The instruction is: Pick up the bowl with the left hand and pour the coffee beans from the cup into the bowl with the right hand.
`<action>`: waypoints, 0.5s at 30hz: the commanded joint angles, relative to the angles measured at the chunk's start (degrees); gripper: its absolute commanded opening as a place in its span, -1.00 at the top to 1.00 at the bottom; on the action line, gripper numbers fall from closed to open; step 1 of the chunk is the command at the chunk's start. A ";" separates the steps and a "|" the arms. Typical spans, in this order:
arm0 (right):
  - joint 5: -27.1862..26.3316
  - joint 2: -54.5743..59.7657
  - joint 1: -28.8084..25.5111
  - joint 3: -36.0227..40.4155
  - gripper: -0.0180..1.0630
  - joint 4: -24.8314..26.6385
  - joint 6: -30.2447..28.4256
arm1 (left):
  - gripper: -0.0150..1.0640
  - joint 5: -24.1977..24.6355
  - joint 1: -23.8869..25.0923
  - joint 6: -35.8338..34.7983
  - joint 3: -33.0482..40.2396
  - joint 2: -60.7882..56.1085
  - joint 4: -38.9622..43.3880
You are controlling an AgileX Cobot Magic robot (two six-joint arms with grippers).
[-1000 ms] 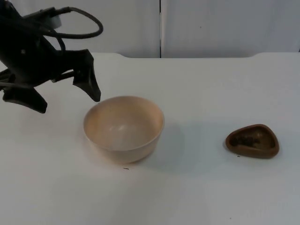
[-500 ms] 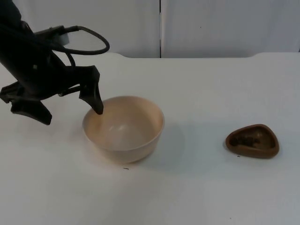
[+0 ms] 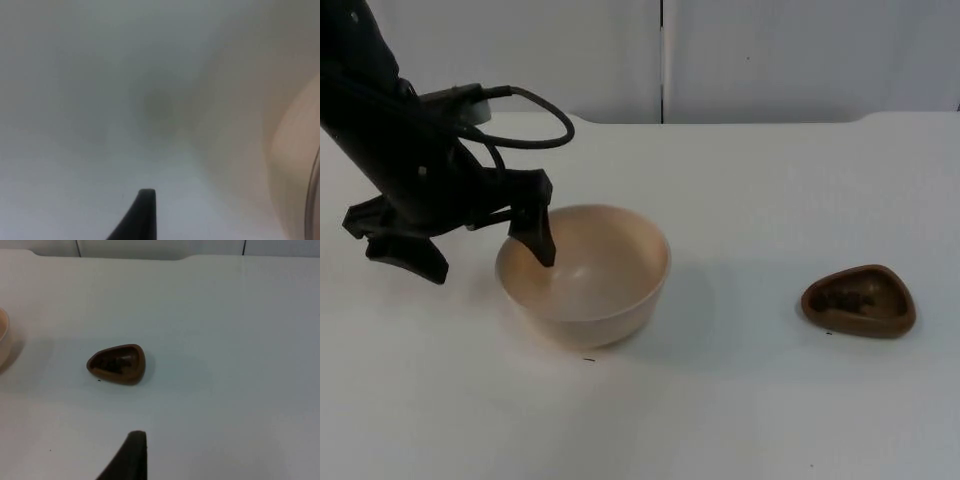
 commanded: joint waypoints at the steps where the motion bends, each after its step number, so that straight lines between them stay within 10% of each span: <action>1: -0.36 -0.22 -0.48 0.06 -0.98 -0.18 -0.17 | -0.81 -1.02 -0.21 -0.35 -0.31 0.35 0.22; 15: -0.36 -0.22 -0.48 0.06 -0.98 -0.18 -0.17 | -0.43 -1.41 -0.21 -0.35 -0.31 0.90 0.58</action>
